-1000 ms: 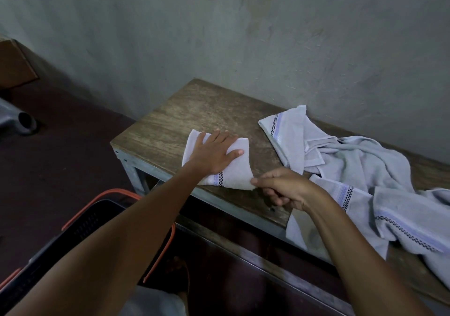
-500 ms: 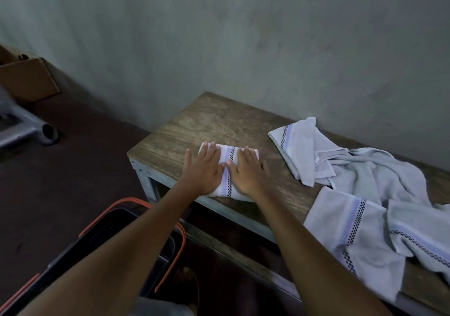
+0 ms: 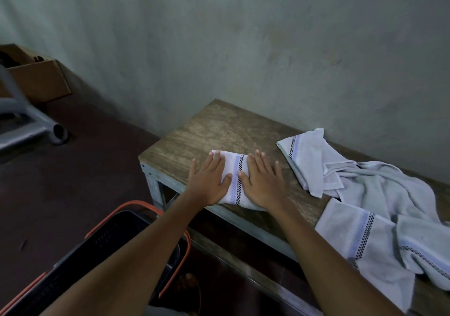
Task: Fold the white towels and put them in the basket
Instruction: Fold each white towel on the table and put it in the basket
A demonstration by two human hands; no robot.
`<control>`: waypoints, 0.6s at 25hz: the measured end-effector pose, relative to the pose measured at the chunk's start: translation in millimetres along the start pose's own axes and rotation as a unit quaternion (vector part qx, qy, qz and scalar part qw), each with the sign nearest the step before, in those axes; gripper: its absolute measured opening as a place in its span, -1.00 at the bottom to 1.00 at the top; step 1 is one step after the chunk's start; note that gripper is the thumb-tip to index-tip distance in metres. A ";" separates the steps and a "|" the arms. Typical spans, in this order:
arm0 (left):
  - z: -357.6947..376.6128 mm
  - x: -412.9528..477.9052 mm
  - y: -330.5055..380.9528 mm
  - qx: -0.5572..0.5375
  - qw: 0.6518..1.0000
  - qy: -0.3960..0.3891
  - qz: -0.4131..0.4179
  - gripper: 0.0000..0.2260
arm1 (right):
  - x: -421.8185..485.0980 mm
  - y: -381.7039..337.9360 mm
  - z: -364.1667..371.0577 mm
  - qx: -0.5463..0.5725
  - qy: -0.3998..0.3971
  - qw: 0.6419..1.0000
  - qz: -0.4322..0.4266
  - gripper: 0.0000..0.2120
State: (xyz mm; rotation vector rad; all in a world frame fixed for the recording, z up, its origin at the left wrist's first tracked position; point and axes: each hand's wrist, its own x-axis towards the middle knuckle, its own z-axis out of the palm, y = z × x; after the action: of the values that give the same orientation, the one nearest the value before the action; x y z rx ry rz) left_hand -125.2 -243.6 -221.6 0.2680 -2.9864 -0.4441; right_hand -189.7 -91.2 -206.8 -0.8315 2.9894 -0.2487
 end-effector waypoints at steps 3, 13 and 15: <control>-2.5 4.6 1.4 -0.015 0.999 -0.029 -0.012 -0.45 | 2.3 3.8 6.3 0.102 -0.057 0.993 0.032 -0.42; -24.4 13.8 -4.4 -0.223 0.957 -0.005 -0.184 -0.59 | -19.4 10.5 -19.5 0.343 0.049 0.929 0.127 -0.62; -25.5 13.4 -2.5 -0.232 0.953 -0.025 -0.195 -0.59 | -14.0 8.6 -23.2 0.289 0.016 0.945 0.150 -0.53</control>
State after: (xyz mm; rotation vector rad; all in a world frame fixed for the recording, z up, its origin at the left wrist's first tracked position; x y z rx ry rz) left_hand -134.5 -255.6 -196.9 0.8041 -2.7528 -1.1821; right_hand -183.7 -73.3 -185.5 -0.3061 2.7558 -1.0576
